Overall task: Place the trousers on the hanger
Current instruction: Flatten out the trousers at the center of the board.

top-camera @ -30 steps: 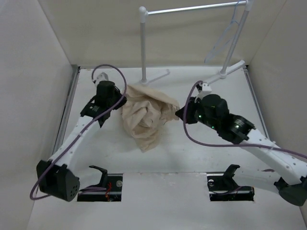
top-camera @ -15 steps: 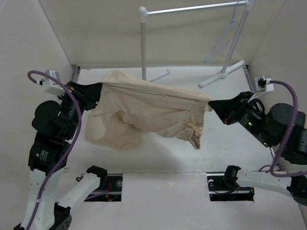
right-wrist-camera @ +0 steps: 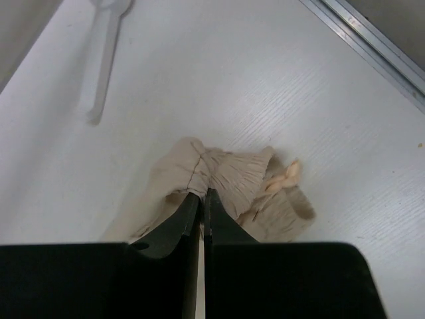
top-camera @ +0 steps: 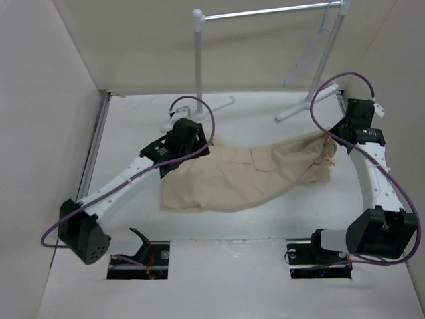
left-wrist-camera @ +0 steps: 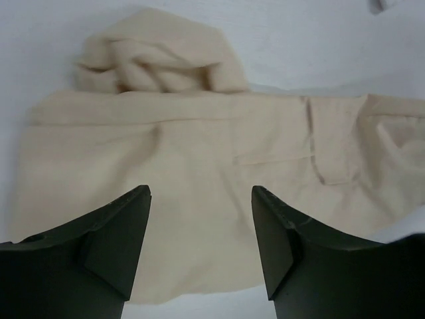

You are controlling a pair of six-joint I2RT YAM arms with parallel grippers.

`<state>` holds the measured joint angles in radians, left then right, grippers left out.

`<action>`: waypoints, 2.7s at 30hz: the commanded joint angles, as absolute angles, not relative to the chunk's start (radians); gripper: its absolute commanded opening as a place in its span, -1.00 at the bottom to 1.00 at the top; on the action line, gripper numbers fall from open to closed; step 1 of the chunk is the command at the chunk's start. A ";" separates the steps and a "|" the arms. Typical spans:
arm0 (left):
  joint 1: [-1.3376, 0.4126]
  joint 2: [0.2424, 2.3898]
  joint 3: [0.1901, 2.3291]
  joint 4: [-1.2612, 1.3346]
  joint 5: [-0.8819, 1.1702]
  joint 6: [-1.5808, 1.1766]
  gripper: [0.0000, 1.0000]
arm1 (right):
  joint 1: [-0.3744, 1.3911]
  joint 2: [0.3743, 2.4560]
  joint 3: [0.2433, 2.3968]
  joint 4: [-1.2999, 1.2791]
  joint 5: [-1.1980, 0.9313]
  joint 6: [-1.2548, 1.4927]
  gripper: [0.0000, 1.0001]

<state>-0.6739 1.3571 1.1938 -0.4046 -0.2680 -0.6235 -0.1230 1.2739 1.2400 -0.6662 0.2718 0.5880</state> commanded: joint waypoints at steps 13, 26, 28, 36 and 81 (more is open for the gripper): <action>-0.444 0.764 0.491 -0.588 -0.112 -1.189 0.17 | -0.093 1.203 1.177 -0.500 0.206 0.615 -1.00; -0.410 0.928 0.463 -0.234 -0.124 -1.203 -0.90 | -0.070 1.132 1.121 -0.517 0.172 0.620 -1.00; -0.380 0.829 0.573 -0.361 -0.185 -1.161 -0.97 | -0.070 1.095 1.117 -0.538 0.172 0.621 -1.00; -0.213 0.684 1.188 -0.732 -0.491 -0.807 -0.99 | 0.001 0.780 1.117 -0.718 0.190 0.618 -1.00; -0.090 1.122 0.918 -0.360 -0.509 -0.650 -0.03 | -0.208 1.560 1.465 -0.451 0.031 0.733 0.12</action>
<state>-0.0685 1.2335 0.9756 -0.2768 -0.5011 -0.5678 -0.2306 1.6520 1.4235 -0.4679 -0.0082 0.7528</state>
